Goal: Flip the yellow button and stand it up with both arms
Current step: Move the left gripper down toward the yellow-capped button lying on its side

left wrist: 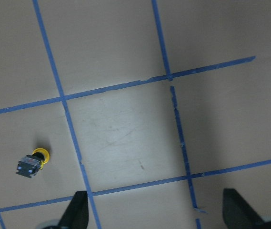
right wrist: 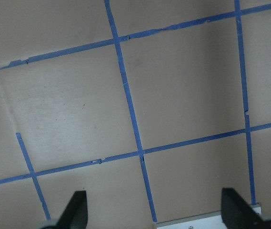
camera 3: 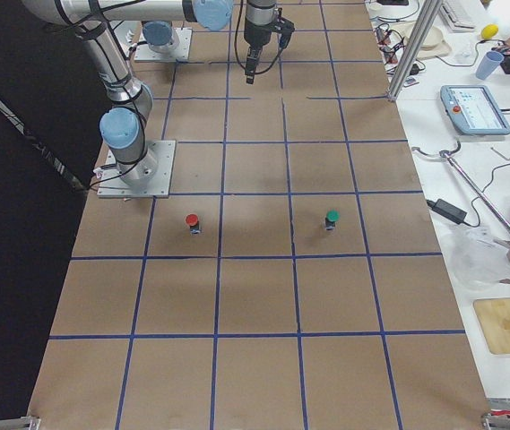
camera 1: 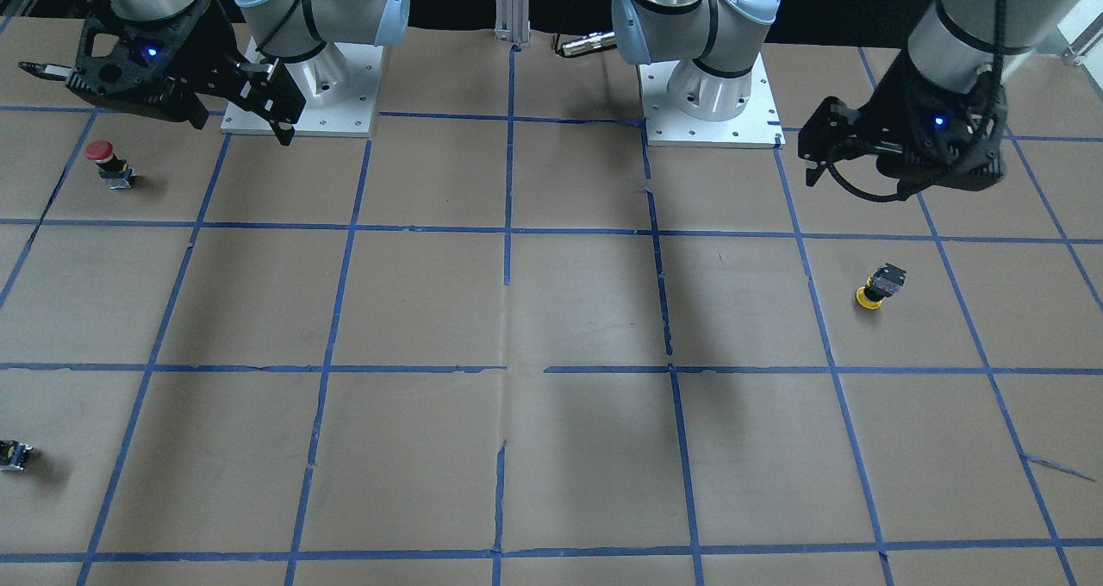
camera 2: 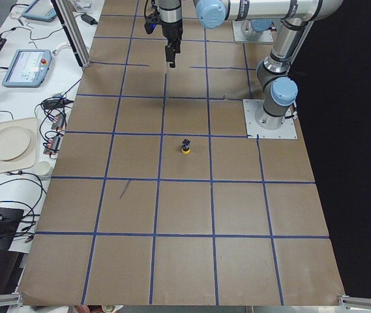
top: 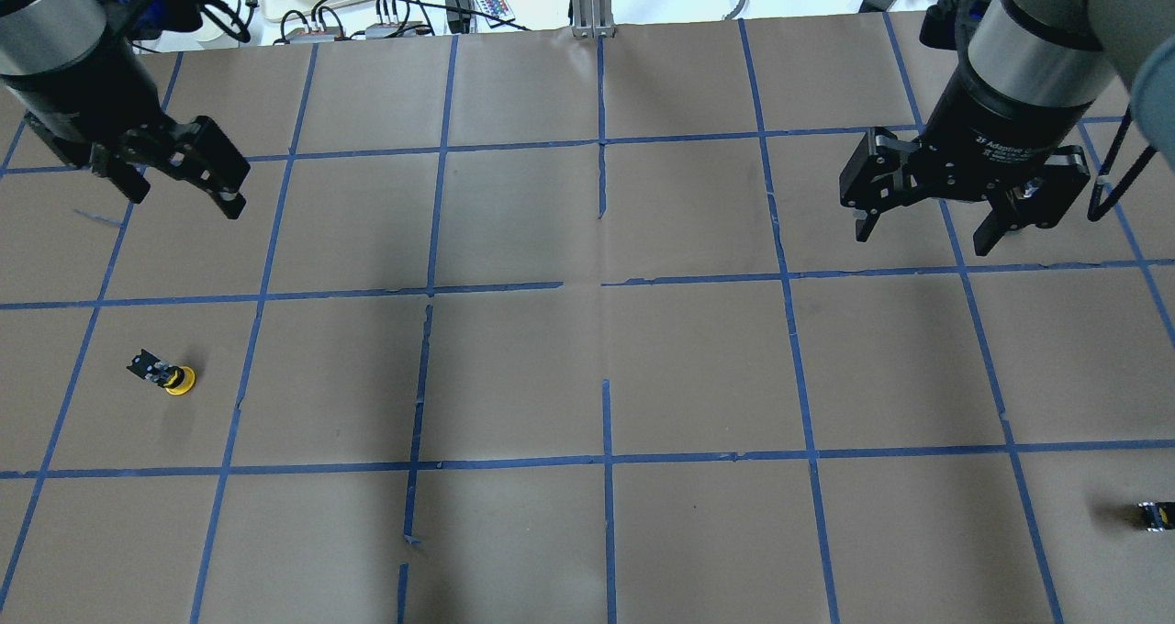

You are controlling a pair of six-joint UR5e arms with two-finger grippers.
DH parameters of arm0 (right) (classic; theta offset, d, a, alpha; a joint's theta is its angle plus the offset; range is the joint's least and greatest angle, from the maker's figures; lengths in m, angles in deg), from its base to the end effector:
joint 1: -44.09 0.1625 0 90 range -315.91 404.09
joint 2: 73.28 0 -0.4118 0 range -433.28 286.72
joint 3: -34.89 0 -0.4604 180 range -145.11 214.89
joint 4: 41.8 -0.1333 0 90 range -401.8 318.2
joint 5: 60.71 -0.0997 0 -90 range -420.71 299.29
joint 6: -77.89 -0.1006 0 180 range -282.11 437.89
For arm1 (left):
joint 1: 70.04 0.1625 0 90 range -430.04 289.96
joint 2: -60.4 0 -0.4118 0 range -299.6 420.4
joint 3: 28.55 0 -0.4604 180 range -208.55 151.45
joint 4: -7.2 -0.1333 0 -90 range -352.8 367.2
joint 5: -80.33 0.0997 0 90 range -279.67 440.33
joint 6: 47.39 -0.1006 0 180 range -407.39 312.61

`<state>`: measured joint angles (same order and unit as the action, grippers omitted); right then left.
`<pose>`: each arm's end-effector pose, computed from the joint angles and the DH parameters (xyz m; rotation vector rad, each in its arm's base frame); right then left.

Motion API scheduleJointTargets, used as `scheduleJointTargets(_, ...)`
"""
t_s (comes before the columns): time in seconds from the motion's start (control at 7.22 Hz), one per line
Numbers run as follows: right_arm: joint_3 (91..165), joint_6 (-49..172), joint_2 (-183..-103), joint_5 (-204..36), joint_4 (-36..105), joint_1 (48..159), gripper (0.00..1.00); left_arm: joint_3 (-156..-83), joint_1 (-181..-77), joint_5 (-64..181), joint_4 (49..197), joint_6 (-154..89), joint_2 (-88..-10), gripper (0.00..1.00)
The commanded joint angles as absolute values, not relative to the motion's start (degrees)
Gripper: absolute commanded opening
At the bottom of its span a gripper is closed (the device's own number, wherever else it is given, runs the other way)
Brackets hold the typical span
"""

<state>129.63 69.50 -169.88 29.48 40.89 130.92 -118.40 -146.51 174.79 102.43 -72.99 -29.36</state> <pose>0.1050 -0.5091 0.4769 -0.3150 -3.1145 -0.1486 0.0066 -0.5637 0.4691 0.3302 3.0746 0.1635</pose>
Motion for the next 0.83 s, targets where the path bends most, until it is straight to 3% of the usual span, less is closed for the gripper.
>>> scheduleJointTargets(0.0, 129.63, 69.62, -169.88, 29.47, 40.99, 130.92, 1.0, -124.84, -137.31, 175.17, 93.85, -87.05, -29.6, 0.99)
scheduleJointTargets(0.28, 129.63, 69.54, -169.88, 29.29, 40.99, 130.92, 1.0, -133.62, -131.06, 175.08, 83.01, -101.9, -29.6, 0.99)
scheduleJointTargets(0.69, 129.63, 69.62, -169.96, 29.47, 40.9, 130.92, 1.0, -146.54, -124.63, 174.73, 66.8, -105.93, -30.3, 0.99)
